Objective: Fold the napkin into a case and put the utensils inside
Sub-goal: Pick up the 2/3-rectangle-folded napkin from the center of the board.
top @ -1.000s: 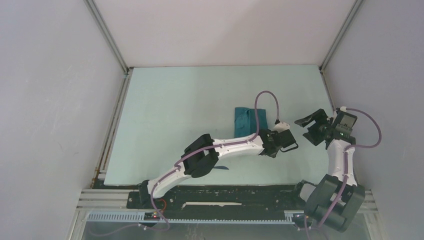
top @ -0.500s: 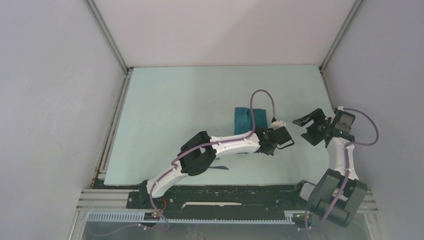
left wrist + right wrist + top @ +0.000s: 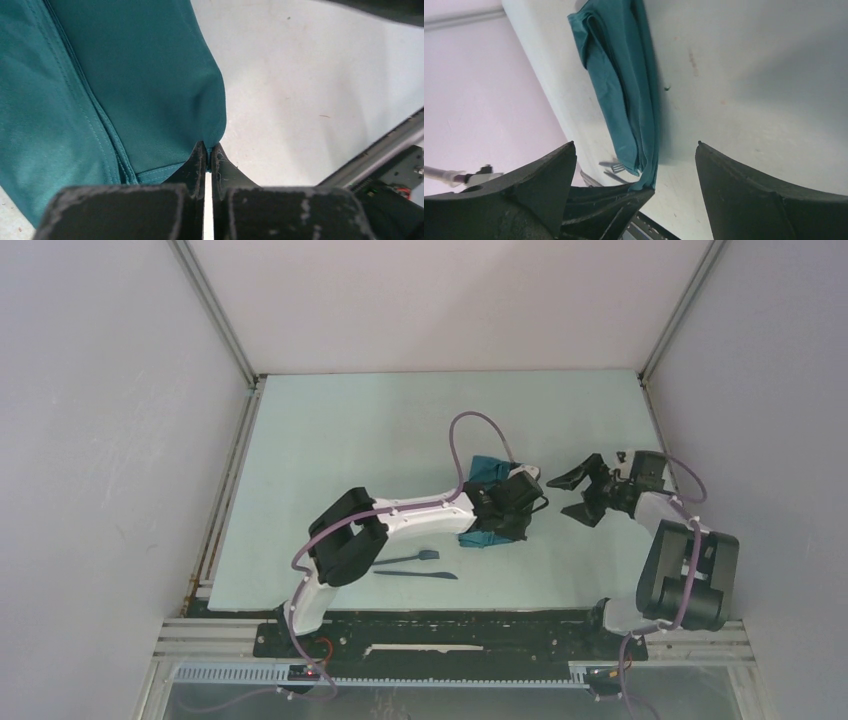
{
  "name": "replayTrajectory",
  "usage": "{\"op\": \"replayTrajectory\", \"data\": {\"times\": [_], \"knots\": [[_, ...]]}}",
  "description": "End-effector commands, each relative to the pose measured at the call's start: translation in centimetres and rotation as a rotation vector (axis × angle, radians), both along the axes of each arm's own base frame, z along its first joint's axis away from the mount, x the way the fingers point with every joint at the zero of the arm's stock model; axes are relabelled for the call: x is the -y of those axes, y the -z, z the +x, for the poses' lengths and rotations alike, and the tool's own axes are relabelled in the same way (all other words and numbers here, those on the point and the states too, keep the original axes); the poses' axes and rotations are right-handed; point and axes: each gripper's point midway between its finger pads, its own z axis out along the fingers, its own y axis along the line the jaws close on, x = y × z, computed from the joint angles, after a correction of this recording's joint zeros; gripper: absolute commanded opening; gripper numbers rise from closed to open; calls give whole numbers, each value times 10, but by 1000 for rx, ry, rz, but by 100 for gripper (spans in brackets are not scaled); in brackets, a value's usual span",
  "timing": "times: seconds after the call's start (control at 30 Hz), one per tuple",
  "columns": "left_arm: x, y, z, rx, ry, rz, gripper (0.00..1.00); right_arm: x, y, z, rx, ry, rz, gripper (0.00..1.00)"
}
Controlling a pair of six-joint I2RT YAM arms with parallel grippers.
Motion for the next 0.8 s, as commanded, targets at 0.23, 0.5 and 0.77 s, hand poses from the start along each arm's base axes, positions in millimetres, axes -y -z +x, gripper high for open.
{"op": "replayTrajectory", "data": {"times": [0.23, 0.5, 0.77], "knots": [[7, -62, -1, 9, 8, -199, 0, -57, 23, 13, -3, -140, 97, 95], [3, -65, -1, 7, 7, -218, 0, -61, 47, 20, -8, -136, 158, 80], [4, -68, 1, 13, 8, -228, 0, -63, 53, 33, 19, -121, 187, 64]]}}
